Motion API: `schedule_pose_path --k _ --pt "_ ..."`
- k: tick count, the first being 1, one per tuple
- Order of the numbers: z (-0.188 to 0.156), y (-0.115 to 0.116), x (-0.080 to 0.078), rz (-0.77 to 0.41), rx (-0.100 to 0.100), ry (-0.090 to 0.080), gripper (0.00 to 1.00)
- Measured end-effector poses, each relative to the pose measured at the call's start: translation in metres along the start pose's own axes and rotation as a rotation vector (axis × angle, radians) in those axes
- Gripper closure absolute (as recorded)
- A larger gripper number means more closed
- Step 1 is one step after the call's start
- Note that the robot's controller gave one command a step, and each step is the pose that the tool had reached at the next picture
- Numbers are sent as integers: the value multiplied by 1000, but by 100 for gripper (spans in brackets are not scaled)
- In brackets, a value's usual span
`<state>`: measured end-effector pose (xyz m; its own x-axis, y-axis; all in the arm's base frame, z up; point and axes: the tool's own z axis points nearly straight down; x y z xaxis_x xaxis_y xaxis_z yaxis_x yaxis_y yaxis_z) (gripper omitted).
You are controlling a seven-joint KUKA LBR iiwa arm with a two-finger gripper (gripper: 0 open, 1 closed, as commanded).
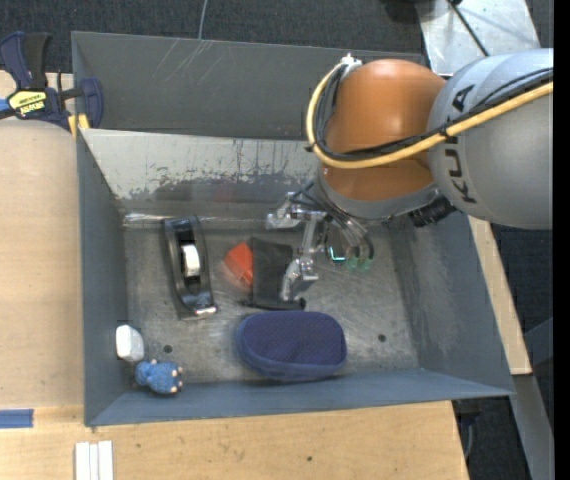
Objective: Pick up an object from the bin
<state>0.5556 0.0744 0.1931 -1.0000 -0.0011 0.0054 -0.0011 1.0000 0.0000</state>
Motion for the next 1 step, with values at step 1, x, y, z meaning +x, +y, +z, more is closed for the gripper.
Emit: schedule_pose_path --k 1 --pt "119 -54 -34 -53 -4 -10 0"
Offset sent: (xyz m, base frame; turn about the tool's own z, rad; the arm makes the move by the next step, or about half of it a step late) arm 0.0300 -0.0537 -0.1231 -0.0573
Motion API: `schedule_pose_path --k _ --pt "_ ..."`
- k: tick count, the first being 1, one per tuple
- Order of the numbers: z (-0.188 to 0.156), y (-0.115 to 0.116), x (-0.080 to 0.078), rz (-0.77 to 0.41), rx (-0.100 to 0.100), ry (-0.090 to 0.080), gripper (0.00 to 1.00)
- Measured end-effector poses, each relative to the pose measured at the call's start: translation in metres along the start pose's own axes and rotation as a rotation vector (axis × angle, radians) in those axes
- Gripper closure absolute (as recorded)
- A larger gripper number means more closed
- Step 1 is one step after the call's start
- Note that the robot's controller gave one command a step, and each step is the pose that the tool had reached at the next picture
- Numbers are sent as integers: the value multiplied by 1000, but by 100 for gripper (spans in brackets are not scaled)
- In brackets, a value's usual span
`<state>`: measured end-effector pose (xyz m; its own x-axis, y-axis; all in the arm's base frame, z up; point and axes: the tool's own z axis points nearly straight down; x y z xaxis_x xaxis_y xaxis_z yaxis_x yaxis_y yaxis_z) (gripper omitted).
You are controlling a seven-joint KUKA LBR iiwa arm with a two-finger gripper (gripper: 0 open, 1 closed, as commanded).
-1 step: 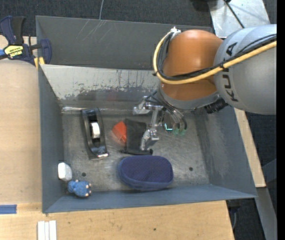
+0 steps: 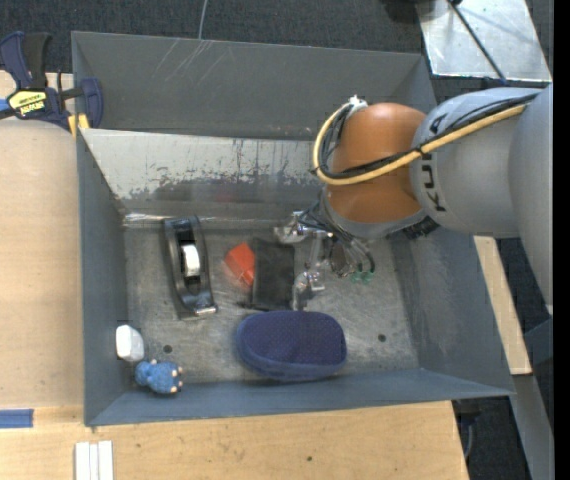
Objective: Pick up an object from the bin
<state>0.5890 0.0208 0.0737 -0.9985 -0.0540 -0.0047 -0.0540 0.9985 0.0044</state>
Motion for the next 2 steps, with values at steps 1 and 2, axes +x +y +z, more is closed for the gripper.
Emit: schedule_pose_path --k 1,2 --pt "-6 0 -5 -2 3 -22 100" --pt "-6 0 -5 -2 3 -22 100"
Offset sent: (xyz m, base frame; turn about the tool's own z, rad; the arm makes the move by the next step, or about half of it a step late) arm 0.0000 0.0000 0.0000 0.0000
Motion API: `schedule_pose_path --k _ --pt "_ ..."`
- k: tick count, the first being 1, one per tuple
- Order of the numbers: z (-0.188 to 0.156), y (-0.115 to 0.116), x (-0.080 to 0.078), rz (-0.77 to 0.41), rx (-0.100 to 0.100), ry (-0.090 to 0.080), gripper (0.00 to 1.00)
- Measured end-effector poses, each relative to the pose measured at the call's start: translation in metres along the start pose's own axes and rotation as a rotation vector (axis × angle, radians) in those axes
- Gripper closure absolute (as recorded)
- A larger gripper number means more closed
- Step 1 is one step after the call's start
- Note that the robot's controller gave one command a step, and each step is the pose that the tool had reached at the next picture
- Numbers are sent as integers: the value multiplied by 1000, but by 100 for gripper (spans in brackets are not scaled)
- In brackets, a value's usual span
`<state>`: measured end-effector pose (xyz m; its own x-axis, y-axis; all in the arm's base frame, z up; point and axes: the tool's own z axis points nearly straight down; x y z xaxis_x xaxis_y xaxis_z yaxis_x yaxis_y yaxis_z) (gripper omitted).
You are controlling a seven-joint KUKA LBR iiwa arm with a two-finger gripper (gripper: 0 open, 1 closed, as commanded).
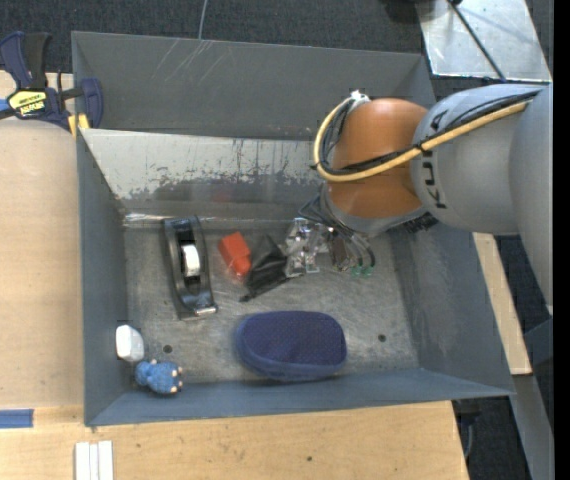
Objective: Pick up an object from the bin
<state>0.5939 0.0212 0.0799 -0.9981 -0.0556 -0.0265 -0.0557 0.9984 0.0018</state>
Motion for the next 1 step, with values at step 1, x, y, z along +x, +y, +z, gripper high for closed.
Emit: schedule_pose_path --k 1 --pt "-139 2 -13 0 2 13 100"
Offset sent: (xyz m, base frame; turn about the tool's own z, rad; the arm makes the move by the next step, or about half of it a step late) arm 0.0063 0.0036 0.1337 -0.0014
